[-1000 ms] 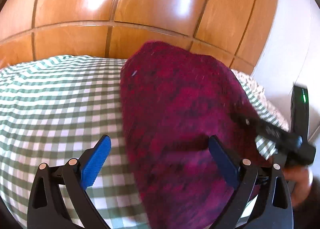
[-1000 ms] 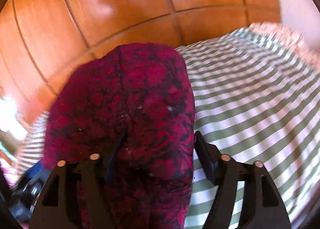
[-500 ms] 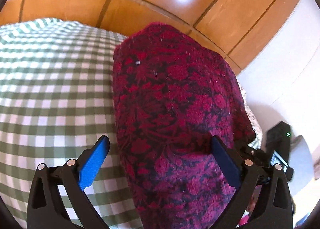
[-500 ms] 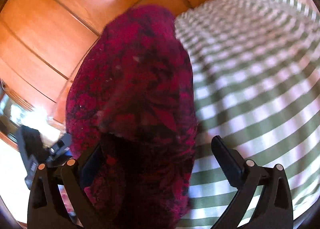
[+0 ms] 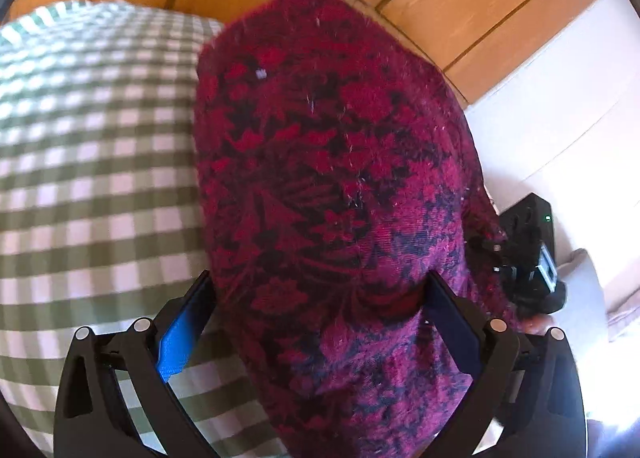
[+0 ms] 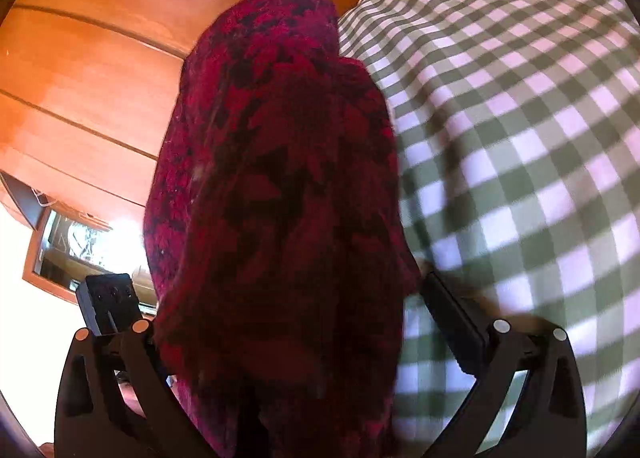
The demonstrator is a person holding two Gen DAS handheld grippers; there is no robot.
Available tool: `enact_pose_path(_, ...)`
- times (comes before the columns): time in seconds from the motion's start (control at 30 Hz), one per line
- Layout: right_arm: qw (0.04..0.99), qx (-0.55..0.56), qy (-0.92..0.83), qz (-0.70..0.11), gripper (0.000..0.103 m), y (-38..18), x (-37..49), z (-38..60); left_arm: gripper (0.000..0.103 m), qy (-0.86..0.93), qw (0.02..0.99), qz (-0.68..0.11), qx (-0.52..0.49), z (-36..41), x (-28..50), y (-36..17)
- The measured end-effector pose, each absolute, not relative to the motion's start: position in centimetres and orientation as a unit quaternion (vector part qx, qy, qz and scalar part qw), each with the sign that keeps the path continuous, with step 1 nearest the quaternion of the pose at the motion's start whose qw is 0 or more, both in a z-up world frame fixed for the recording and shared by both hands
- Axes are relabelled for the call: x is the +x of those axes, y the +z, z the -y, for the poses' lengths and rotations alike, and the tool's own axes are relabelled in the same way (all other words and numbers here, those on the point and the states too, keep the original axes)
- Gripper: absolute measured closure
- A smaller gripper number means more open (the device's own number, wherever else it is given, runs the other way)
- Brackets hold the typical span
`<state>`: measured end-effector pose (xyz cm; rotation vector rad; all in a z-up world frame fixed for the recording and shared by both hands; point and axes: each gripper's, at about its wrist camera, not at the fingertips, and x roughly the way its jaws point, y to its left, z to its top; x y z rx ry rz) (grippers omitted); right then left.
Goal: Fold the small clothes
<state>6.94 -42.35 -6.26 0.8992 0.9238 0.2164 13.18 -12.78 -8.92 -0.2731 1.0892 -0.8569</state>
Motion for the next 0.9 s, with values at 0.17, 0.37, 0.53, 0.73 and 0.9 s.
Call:
enact_pose_path(0.17,0.797,0.418,0.123,-0.419,0.002,-6.4,6.8,42.5,0.003,-0.413,0.742,-0.512,-0.133,13.4,13.3,-10.2)
enact_pose_path(0.37,0.808,0.399,0.118,-0.417,0.004,-5.6,6.1,41.1,0.003,-0.409,0.760,-0.498,-0.080,15.5,12.4,-10.6)
enact_pose_path(0.53,0.820,0.398,0.112,-0.396,0.012,-5.3,5.3,39.7,0.016,-0.401,0.795,-0.454,-0.039,15.2,10.0,-9.2)
enact_pose_path(0.73,0.837,0.389,0.126,-0.363,0.028,-4.7,5.5,37.1,0.024,-0.372,0.841,-0.393,0.010,14.0,7.6,-7.1)
enact_pose_path(0.9,0.841,0.391,0.150,-0.342,0.032,-4.6,7.9,35.0,0.027,-0.342,0.870,-0.353,0.032,12.4,7.3,-5.9)
